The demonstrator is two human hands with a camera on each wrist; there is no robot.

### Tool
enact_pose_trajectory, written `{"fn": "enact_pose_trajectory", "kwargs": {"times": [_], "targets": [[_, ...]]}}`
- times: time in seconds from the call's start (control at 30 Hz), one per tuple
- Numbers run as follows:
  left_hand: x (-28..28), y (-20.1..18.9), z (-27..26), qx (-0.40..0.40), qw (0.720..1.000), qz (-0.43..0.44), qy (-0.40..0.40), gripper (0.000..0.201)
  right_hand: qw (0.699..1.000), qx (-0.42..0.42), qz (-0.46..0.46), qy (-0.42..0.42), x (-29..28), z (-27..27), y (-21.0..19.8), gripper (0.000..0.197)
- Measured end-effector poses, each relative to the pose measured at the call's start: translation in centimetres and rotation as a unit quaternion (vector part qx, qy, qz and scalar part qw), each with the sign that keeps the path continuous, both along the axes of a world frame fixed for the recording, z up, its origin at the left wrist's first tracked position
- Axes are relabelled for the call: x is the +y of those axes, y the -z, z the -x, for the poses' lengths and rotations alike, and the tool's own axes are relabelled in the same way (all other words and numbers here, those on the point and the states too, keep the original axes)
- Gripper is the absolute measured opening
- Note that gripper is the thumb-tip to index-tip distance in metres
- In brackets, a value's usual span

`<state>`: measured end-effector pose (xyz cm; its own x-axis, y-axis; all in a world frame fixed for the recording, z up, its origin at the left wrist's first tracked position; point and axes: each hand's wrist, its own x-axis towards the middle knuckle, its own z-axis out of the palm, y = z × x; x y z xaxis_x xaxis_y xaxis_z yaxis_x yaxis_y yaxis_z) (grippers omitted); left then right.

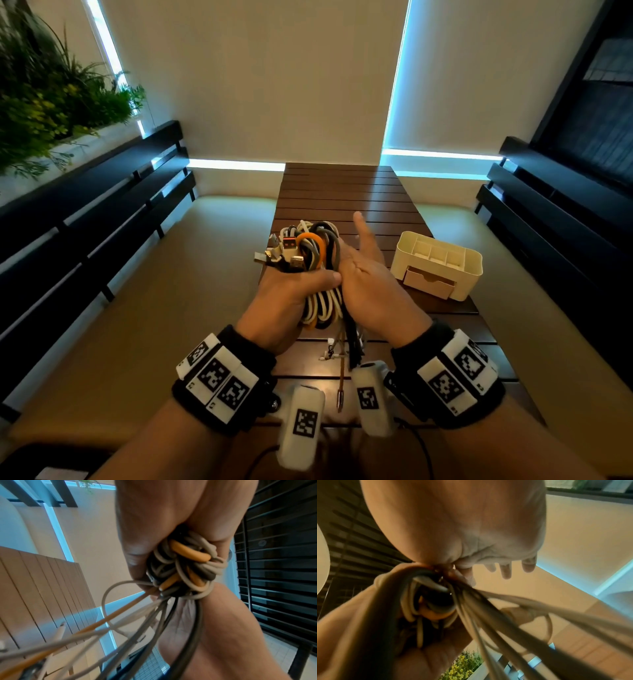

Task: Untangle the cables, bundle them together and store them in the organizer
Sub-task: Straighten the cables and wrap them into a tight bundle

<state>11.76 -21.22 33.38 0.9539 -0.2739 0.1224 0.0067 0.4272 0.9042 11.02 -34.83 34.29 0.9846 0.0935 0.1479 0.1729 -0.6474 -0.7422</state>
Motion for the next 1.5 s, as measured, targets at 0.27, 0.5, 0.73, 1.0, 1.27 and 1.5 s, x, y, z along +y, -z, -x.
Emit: {"fn": "enact_pose_trajectory", "kwargs": {"times": [0.27, 0.5, 0.73, 1.0, 1.27, 1.5], "targets": [[1.0, -0.2, -0.2, 0.055, 0.997, 0.037, 0.039, 0.037, 0.972, -0.022, -0.235, -0.001, -0.6, 0.6, -1.0, 0.048], [1.2, -0.8, 0.6, -0.009, 0.997, 0.016, 0.082, 0.037, 0.918, 0.052, -0.387, -0.063, -0.4, 1.0, -1.3, 0.049], [1.0, -1.2, 1.1, -0.035, 0.997, 0.031, 0.061, 0.033, 0.908, 0.061, -0.405, -0.087, 0.2, 0.8, -0.4, 0.075], [2.4, -1.7, 0.5, 0.046, 0.991, 0.077, 0.099, 0.008, 0.917, 0.133, -0.329, -0.182, -0.3, 2.1, 2.1, 0.062], [2.5, -1.9, 0.2, 0.061, 0.983, 0.148, 0.088, 0.014, 0.989, 0.018, -0.069, -0.128, 0.3, 2.1, 3.0, 0.024], [3.1, -1.1, -0.2, 0.064, 0.985, 0.149, 0.064, 0.007, 0.988, 0.030, -0.041, -0.146, -0.2, 2.1, 3.3, 0.004]]}}
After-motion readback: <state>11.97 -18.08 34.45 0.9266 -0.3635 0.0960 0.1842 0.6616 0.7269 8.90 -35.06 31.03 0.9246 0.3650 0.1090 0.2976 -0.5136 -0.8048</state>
